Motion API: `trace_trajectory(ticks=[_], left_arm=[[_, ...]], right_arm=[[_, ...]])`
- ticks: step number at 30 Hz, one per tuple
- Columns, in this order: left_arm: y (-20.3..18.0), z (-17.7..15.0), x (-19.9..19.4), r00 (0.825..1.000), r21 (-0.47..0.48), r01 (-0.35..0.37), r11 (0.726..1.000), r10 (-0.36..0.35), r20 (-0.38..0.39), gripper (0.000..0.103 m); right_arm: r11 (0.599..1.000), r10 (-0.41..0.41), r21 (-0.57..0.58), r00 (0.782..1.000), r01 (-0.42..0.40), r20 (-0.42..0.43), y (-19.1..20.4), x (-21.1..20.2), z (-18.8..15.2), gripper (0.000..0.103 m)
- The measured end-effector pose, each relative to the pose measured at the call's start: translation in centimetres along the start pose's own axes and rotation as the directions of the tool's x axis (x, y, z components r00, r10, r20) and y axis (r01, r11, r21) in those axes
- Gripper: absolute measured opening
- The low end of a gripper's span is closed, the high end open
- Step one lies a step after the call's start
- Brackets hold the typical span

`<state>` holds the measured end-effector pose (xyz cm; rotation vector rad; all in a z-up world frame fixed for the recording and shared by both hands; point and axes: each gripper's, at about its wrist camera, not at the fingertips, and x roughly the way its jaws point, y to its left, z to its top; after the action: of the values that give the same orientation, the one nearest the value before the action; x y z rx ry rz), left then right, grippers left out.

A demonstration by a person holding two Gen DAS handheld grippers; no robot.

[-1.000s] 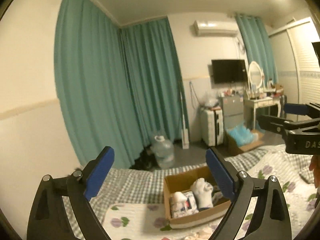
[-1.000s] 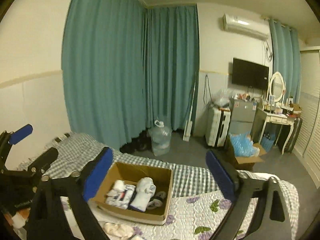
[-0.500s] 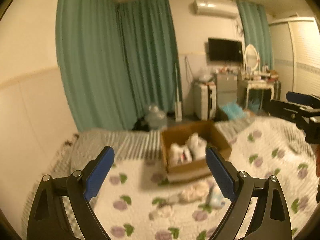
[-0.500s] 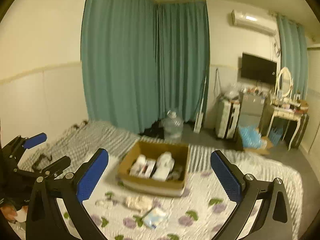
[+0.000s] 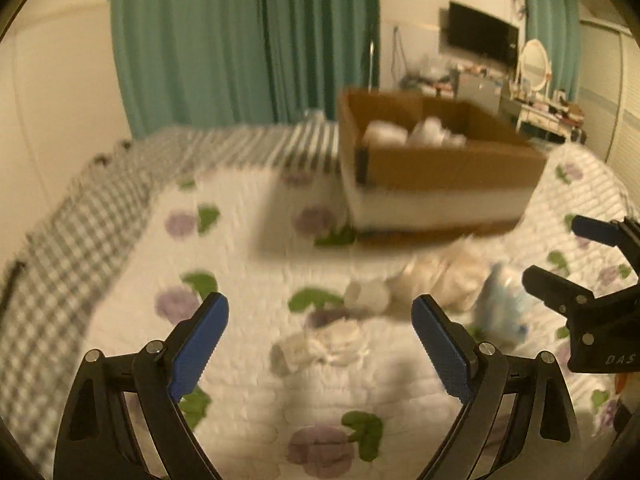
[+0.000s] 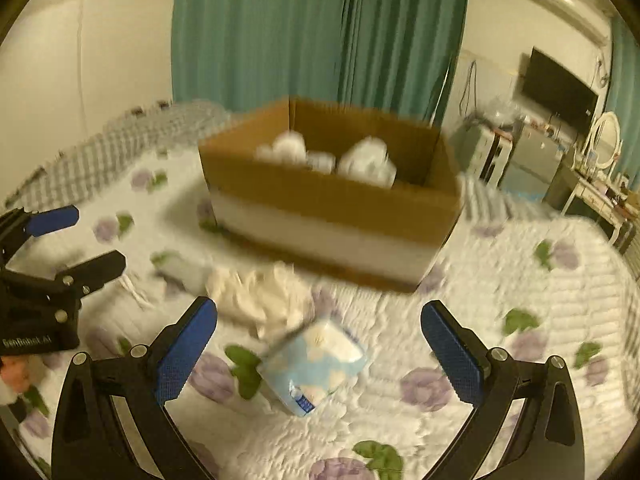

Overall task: Organize soft objects
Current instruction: 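Grasp the blue tissue pack with the right tool while the left tool grasps the white cloth bundle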

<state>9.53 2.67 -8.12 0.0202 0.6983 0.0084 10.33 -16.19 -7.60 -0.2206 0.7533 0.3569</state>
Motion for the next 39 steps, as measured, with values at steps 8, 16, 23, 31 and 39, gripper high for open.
trace_trajectory(ticks=[8,16,23,31,39], left_arm=[[0.2,-3.4,3.9,0.994,0.02,-0.027,0.999,0.029,-0.107,0.094],[-0.3,-4.2,5.4,0.991,0.02,0.013,1.0,-0.011,-0.131,0.094],[0.3,-4.1,6.0,0.991,-0.03,0.041,0.999,-0.044,-0.13,0.083],[-0.2,-4.0,5.8,0.993,0.001,0.049,0.999,-0.049,-0.112,0.06],[-0.2,-4.4,4.4,0.995,0.003,0.035,0.999,-0.034,-0.095,0.058]], right_arm=[[0.998,0.045,0.047,0.987,-0.038,-0.153,-0.8,5.4,-2.5,0.103],[0.998,0.05,0.036,0.97,-0.043,-0.239,-0.5,7.9,-3.7,0.103],[0.999,0.024,0.031,0.973,-0.017,-0.23,0.1,8.3,-3.6,0.099],[0.998,0.022,0.067,0.976,-0.008,-0.216,-0.9,7.7,-3.8,0.088],[0.997,0.023,0.08,0.985,-0.01,-0.17,-1.1,5.7,-4.1,0.087]])
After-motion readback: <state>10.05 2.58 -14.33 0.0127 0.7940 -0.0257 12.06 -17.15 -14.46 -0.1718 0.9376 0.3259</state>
